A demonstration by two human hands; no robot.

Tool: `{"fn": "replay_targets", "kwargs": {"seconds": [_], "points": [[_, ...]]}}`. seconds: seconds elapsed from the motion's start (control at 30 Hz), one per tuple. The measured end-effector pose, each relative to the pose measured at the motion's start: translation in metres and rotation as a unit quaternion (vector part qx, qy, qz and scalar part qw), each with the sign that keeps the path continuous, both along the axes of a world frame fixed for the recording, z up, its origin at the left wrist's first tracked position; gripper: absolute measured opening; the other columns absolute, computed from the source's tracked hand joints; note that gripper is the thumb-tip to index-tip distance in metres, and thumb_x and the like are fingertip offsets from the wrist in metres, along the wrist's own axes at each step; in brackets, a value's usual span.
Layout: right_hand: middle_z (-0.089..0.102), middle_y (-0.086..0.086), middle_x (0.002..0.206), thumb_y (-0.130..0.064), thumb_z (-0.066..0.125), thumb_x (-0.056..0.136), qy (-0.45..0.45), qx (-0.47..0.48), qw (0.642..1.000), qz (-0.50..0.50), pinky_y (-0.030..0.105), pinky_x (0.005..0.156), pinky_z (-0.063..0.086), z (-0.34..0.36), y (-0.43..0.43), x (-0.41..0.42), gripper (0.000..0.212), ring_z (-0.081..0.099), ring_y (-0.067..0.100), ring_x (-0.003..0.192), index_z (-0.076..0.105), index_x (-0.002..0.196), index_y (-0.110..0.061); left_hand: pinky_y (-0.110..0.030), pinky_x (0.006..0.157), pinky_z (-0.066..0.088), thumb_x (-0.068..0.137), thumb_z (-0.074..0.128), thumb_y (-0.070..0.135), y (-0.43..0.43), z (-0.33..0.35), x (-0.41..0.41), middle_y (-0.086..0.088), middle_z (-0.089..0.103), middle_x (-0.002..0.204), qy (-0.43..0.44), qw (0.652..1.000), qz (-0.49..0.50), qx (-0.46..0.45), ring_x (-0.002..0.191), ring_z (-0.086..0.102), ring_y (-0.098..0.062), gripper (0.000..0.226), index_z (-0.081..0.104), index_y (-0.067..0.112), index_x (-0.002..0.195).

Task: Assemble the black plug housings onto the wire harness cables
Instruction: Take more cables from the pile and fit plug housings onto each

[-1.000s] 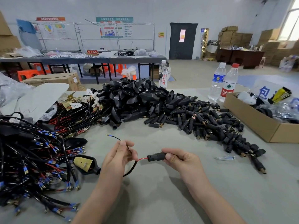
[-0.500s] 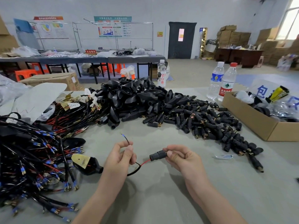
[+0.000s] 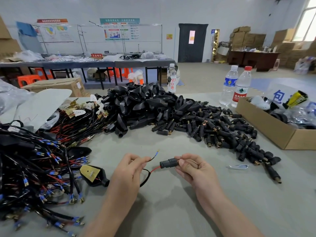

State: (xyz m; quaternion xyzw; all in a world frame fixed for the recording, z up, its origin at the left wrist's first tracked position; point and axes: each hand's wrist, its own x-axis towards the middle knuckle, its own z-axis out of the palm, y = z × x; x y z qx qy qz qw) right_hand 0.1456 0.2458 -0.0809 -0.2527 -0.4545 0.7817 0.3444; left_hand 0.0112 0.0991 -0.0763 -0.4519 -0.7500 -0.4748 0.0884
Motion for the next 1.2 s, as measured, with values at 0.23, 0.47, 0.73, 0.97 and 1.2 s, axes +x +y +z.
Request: {"fn": "replay_targets", "kwargs": {"seconds": [0.23, 0.47, 0.73, 0.97, 1.2], "points": [[0.077, 0.010, 0.102, 0.003, 0.066, 0.088, -0.002, -0.008, 1.000, -0.009, 0.020, 0.072, 0.058, -0.002, 0.003, 0.002, 0.015, 0.073, 0.017, 0.082, 0.063, 0.098, -0.007, -0.040, 0.053, 0.050, 0.085, 0.065, -0.012, -0.007, -0.002, -0.010, 0.007, 0.051, 0.093, 0.101, 0.993, 0.012, -0.057, 0.070, 0.055, -0.012, 0.040, 0.073, 0.024, 0.100], [0.077, 0.010, 0.100, 0.004, 0.065, 0.087, 0.017, -0.031, 0.999, -0.014, 0.020, 0.066, 0.058, -0.001, 0.005, 0.001, 0.016, 0.073, 0.015, 0.074, 0.061, 0.098, -0.007, -0.030, 0.053, 0.046, 0.088, 0.061, -0.011, -0.010, 0.002, -0.009, 0.007, 0.050, 0.093, 0.113, 0.993, -0.011, -0.043, 0.076, 0.048, 0.000, 0.036, 0.069, 0.023, 0.096], [0.077, 0.010, 0.101, 0.003, 0.065, 0.087, 0.019, -0.031, 0.999, -0.013, 0.019, 0.067, 0.057, -0.001, 0.005, 0.001, 0.015, 0.073, 0.015, 0.076, 0.061, 0.096, -0.008, -0.021, 0.056, 0.041, 0.089, 0.055, -0.006, -0.011, 0.003, -0.006, 0.009, 0.049, 0.093, 0.127, 0.991, -0.022, -0.038, 0.076, 0.049, -0.001, 0.033, 0.069, 0.024, 0.096], [0.077, 0.010, 0.102, 0.002, 0.066, 0.087, 0.019, -0.034, 0.999, -0.014, 0.019, 0.068, 0.058, -0.002, 0.005, 0.001, 0.015, 0.073, 0.015, 0.078, 0.060, 0.097, -0.007, -0.017, 0.059, 0.036, 0.088, 0.054, -0.001, -0.011, 0.001, -0.007, 0.007, 0.050, 0.093, 0.146, 0.988, -0.030, -0.051, 0.074, 0.050, -0.005, 0.031, 0.068, 0.025, 0.095], [0.076, 0.010, 0.103, 0.001, 0.067, 0.087, 0.010, -0.025, 1.000, -0.009, 0.020, 0.069, 0.058, -0.001, 0.005, 0.001, 0.015, 0.074, 0.016, 0.081, 0.060, 0.098, -0.007, -0.019, 0.059, 0.039, 0.088, 0.053, 0.001, -0.009, -0.002, -0.007, 0.007, 0.050, 0.092, 0.146, 0.988, -0.030, -0.036, 0.073, 0.050, -0.005, 0.031, 0.067, 0.026, 0.098]]}}
